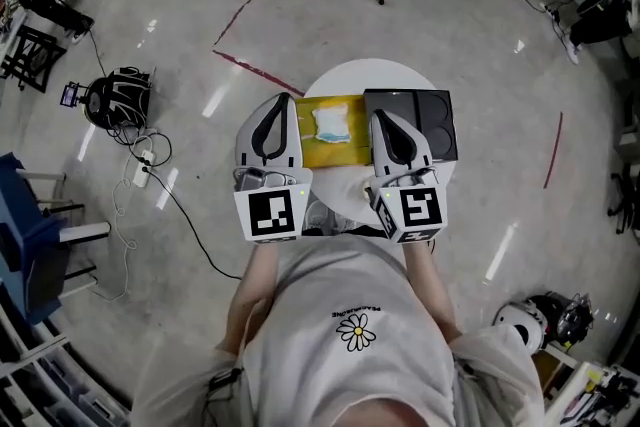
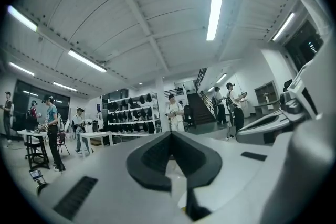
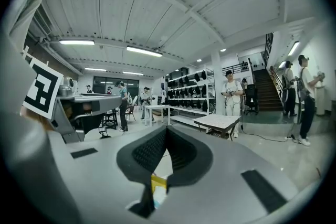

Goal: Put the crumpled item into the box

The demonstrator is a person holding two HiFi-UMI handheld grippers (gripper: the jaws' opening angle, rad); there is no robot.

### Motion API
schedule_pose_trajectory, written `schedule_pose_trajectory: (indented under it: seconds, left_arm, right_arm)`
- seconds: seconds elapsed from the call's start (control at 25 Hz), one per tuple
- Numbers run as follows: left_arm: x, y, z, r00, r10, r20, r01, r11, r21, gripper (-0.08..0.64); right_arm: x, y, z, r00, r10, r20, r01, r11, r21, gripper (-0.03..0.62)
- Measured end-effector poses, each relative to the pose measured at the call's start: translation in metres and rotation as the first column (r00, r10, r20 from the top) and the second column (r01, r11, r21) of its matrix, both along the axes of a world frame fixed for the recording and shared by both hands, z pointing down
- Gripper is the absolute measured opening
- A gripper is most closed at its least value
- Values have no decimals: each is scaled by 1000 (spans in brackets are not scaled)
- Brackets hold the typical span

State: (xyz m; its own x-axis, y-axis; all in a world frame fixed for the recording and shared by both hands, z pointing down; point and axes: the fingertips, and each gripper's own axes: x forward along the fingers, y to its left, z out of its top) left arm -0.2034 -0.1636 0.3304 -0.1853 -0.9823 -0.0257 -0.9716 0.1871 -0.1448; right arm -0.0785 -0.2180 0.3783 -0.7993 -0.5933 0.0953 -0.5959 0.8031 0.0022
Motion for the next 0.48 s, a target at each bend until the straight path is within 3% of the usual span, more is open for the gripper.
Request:
schedule_pose_trajectory:
  seconds: [0.48]
  left_arm:
    - [-11,-4,1,1000,-12,-29,11,1000,-2,2]
  right_arm:
    - [-3,-3,0,1000,-1,-6,1,1000,4,3]
